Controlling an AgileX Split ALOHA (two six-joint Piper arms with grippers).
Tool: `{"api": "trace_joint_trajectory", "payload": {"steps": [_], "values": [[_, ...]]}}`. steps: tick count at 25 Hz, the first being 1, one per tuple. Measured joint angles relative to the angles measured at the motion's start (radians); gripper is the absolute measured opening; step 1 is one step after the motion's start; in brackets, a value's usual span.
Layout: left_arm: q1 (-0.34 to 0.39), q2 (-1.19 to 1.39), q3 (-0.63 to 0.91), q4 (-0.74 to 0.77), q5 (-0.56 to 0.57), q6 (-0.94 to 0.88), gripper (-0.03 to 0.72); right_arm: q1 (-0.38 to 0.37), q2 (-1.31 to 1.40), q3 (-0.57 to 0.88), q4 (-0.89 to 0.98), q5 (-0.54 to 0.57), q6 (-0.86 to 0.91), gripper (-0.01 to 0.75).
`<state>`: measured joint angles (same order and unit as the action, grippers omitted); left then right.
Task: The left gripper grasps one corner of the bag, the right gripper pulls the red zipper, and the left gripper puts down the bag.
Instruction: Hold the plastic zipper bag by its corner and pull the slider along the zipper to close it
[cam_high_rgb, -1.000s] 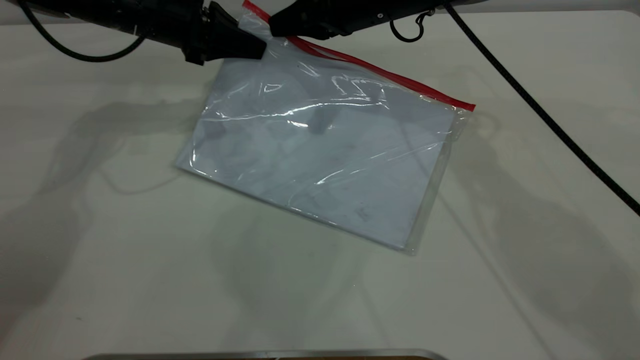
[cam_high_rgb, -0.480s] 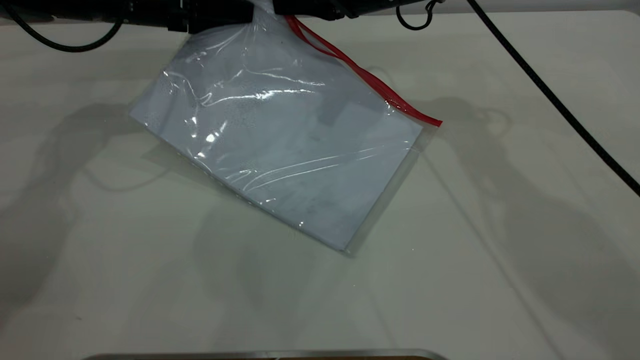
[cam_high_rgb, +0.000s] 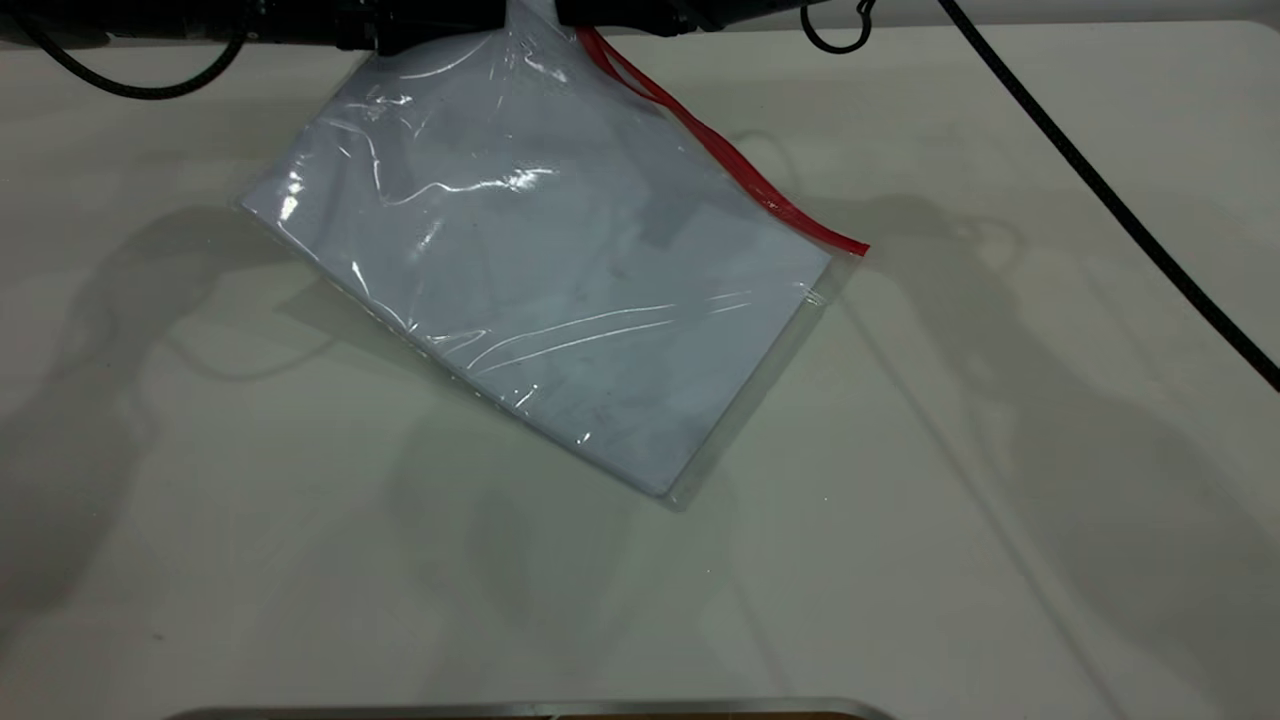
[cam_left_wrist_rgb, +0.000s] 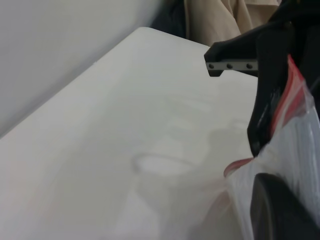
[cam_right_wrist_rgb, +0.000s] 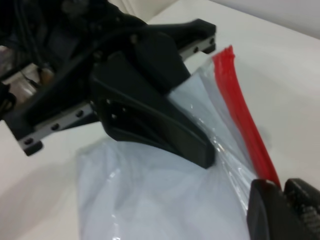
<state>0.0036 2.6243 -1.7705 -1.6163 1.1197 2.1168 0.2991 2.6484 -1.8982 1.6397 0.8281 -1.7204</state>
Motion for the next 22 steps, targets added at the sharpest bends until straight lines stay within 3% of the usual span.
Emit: {"api": "trace_joint_trajectory", "payload": {"steps": [22], "values": [[0.000,-0.035,0.003,0.018,-0.013,-0.001,0.057,0.000,-0.013,-0.010,-0.247,-0.093,0.075,0.043]]}}
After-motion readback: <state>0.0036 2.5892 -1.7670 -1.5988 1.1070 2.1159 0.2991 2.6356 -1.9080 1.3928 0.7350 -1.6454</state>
